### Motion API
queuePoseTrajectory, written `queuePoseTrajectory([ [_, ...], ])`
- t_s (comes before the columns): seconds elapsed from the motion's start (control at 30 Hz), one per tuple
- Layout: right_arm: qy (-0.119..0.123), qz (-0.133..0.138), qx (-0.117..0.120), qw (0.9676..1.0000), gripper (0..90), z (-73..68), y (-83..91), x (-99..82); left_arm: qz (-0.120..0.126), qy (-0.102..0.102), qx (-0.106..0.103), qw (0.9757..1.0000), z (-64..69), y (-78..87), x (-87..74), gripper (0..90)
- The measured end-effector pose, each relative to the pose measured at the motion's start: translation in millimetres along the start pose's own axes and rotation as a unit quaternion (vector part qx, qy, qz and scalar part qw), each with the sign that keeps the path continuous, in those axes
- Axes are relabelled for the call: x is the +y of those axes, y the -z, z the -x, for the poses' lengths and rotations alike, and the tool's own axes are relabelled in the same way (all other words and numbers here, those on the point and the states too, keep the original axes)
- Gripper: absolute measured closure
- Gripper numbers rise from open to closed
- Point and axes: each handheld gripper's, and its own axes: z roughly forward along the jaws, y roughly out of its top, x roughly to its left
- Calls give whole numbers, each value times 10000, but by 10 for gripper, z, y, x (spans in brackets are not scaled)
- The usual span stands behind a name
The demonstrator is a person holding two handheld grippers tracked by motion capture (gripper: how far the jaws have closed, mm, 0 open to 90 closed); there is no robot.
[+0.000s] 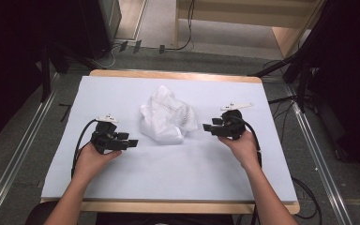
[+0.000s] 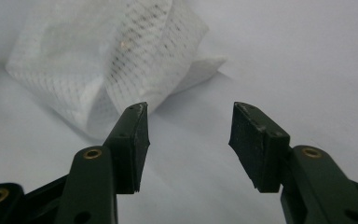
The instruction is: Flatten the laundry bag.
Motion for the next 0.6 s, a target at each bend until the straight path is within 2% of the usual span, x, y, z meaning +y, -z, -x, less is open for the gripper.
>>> queuePoseTrajectory([
  [0.07, -103, 33, 101, 9999, 465, -7, -14, 60, 8, -15, 8, 10000, 4, 2, -5, 408],
  [0.23, -7, -35, 133, 9999, 435, -59, -75, 187, -41, -75, 38, 10000, 15, 7, -17, 409],
  [0.27, 66, -90, 138, 9998, 421, -91, -117, 255, -7, -62, 54, 10000, 19, 18, -25, 409],
  [0.4, 116, -214, 209, 9995, 370, -118, -210, 362, 27, -22, 34, 10000, 0, 40, -36, 409],
  [0.53, 200, -270, 182, 9993, 332, -135, -330, 468, 24, -41, 34, 10000, 7, 35, -35, 410],
  [0.6, 169, -286, 193, 9993, 318, -137, -379, 515, 30, -49, 30, 10000, 17, 35, -41, 412],
])
